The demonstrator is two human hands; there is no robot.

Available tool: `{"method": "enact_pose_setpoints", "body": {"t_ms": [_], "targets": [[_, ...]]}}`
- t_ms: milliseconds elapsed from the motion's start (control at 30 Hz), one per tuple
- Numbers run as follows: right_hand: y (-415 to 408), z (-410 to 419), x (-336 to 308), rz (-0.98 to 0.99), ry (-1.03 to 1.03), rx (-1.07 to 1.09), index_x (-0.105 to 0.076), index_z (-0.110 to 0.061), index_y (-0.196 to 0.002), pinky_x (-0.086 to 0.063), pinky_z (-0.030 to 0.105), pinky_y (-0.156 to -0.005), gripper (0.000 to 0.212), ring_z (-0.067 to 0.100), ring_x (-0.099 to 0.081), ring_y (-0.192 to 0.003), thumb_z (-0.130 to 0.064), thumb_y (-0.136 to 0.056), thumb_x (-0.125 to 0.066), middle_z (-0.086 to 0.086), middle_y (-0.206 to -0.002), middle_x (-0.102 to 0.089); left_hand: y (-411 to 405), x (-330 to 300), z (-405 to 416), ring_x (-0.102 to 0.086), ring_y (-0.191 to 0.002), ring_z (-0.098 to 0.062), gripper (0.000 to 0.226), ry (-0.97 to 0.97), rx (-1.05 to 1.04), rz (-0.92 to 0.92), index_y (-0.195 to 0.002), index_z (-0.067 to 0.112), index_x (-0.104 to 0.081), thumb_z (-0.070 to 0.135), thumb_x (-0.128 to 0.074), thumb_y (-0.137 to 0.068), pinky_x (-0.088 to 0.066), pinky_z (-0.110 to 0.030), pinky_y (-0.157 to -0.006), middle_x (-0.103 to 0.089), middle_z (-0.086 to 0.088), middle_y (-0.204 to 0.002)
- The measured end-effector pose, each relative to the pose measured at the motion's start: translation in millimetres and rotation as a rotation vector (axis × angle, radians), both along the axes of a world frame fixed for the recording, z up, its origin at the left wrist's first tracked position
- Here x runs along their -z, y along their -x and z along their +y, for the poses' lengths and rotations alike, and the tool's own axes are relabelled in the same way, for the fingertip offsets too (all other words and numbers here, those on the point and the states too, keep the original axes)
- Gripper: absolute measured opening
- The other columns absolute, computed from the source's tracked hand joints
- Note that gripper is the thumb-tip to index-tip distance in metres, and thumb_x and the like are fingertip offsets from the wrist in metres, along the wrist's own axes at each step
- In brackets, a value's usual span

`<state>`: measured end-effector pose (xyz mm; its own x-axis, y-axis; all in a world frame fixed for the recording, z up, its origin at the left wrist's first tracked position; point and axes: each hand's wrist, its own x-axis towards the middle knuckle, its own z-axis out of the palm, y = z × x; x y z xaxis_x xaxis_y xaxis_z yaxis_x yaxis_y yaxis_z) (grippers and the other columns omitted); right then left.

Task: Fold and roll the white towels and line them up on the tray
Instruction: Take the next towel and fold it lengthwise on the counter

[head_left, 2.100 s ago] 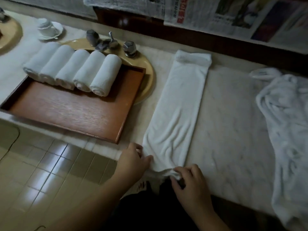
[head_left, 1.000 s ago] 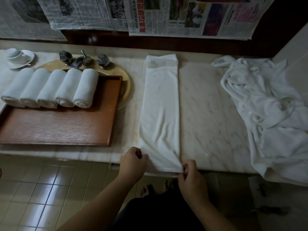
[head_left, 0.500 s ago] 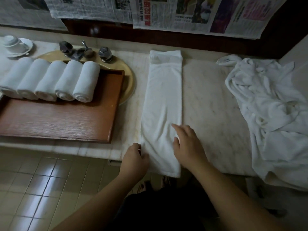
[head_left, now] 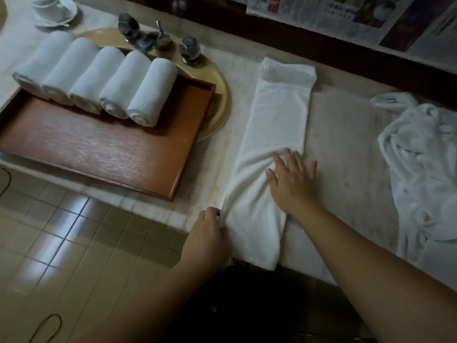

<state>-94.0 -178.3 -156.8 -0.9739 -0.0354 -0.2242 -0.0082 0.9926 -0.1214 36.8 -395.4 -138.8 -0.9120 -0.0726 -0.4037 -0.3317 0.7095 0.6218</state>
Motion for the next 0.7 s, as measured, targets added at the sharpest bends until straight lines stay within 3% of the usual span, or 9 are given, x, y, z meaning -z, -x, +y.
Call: {"method": "enact_pose_setpoints", "body": {"t_ms": [100, 200, 300, 367, 400, 567, 700], "targets": [[22.5, -19.2, -7.8, 0.072, 0.16, -0.147, -0.017, -0.029, -0.165, -0.006, 0.054, -0.128, 0.062, 0.025, 0.003, -0.16, -0.048, -0.109, -0.032, 0.004, -0.174, -0.002, -4.0, 3.7, 6.5, -0.051, -0.118, -0.03, 0.05, 0.158, 0.011, 0.125, -0.142, 0.008, -0.047, 0.036, -0.055, -0.101, -0.044, -0.038, -0.097, -0.055, -0.011, -0.13], [51.0, -38.2, -4.6, -0.001, 0.098, -0.247, 0.0, -0.035, -0.165, 0.002, 0.055, -0.126, 0.064, 0.024, 0.013, -0.159, -0.052, -0.108, -0.024, -0.001, -0.173, 0.011, -8.1, 10.5, 19.8, -0.044, -0.129, -0.033, 0.078, 0.335, 0.091, 0.286, -0.154, 0.006, -0.037, 0.058, -0.051, -0.099, -0.044, -0.05, -0.107, -0.047, -0.018, -0.145], [63.4, -41.3, 10.9, -0.121, -0.022, -0.208, 0.013, -0.042, -0.161, 0.005, 0.067, -0.122, 0.065, 0.029, 0.017, -0.158, -0.062, -0.104, -0.011, -0.004, -0.172, 0.02, -8.4, 19.1, 43.2, -0.023, -0.156, -0.037, 0.092, 0.36, 0.208, 0.237, -0.165, 0.005, -0.014, 0.071, -0.031, -0.103, -0.03, -0.05, -0.122, -0.021, -0.021, -0.169], [64.3, -37.7, 18.5, -0.15, -0.046, -0.198, 0.017, -0.043, -0.16, 0.007, 0.07, -0.12, 0.066, 0.03, 0.021, -0.157, -0.066, -0.102, -0.006, -0.005, -0.17, 0.025, -6.6, 30.3, 53.2, 0.002, -0.16, -0.035, 0.098, 0.37, 0.257, 0.166, -0.164, 0.002, 0.002, 0.076, -0.017, -0.102, -0.015, -0.051, -0.13, 0.004, -0.02, -0.172], [64.7, -35.7, 19.7, -0.154, -0.048, -0.191, 0.018, -0.044, -0.159, 0.007, 0.071, -0.119, 0.066, 0.031, 0.022, -0.157, -0.067, -0.102, -0.006, -0.005, -0.17, 0.026, -5.5, 34.1, 55.0, 0.007, -0.16, -0.034, 0.1, 0.38, 0.271, 0.153, -0.163, 0.001, 0.003, 0.078, -0.016, -0.102, -0.011, -0.05, -0.13, 0.008, -0.019, -0.172], [77.4, -30.3, 17.4, -0.173, -0.089, -0.2, 0.023, -0.046, -0.157, 0.009, 0.074, -0.117, 0.072, 0.036, 0.025, -0.155, -0.075, -0.097, -0.005, -0.004, -0.168, 0.03, -8.1, 41.7, 50.8, 0.007, -0.161, -0.032, 0.116, 0.413, 0.333, 0.18, -0.163, -0.002, -0.001, 0.088, -0.025, -0.094, -0.008, -0.05, -0.13, 0.006, -0.021, -0.172], [103.7, -21.0, 17.1, -0.158, -0.082, -0.16, 0.017, -0.04, -0.16, 0.01, 0.07, -0.12, 0.079, 0.037, 0.021, -0.156, -0.078, -0.094, -0.005, -0.001, -0.17, 0.025, -8.7, 43.1, 48.8, 0.006, -0.161, -0.032, 0.124, 0.405, 0.342, 0.207, -0.163, -0.002, -0.002, 0.094, -0.028, -0.088, -0.011, -0.051, -0.13, 0.006, -0.019, -0.173]]}}
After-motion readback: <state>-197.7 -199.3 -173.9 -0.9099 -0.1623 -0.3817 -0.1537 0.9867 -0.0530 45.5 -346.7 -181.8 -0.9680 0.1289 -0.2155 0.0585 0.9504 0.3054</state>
